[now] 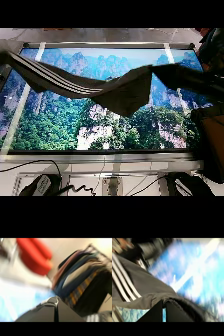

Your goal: Fold the clothes and pants, and hang the long-sleeved shirts on hangers.

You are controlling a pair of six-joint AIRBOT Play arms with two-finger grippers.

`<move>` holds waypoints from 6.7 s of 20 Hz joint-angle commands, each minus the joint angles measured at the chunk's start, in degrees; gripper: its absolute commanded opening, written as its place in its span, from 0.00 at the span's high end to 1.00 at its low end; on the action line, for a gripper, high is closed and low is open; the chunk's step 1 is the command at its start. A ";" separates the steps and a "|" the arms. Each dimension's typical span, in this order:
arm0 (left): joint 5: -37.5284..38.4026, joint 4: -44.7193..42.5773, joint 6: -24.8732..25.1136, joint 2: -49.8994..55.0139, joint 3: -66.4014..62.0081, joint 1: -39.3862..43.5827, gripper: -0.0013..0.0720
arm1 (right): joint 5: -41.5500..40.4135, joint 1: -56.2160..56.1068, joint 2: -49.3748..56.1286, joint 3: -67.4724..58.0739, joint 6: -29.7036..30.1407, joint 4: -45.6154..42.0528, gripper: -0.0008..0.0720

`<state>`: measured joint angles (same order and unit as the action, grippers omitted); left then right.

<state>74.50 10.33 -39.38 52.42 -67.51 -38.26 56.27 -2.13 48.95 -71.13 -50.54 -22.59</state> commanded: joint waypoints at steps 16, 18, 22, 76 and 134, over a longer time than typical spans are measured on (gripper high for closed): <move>-12.72 -41.86 -13.86 -2.29 -3.63 5.31 0.97 | -10.01 -4.81 16.04 -11.78 -25.92 -21.81 0.96; -14.40 -43.47 -11.63 6.91 -2.64 12.37 0.97 | -13.99 -4.79 24.30 -11.78 -25.92 -22.47 0.96; -27.89 -46.31 -11.47 19.76 -2.64 23.12 0.97 | -24.06 -3.82 34.18 -11.78 -25.92 -22.95 0.96; -2.99 -45.64 -12.70 34.27 7.61 32.26 0.97 | 5.11 13.86 39.52 -11.78 -22.21 -51.08 0.43; 5.88 -65.61 -15.74 17.57 -14.73 22.21 0.21 | 35.32 30.45 12.24 -22.01 -52.02 -73.42 0.96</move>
<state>81.01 -55.24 -55.16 71.70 -82.08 -16.03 83.37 19.84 69.19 -93.08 -96.16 -84.62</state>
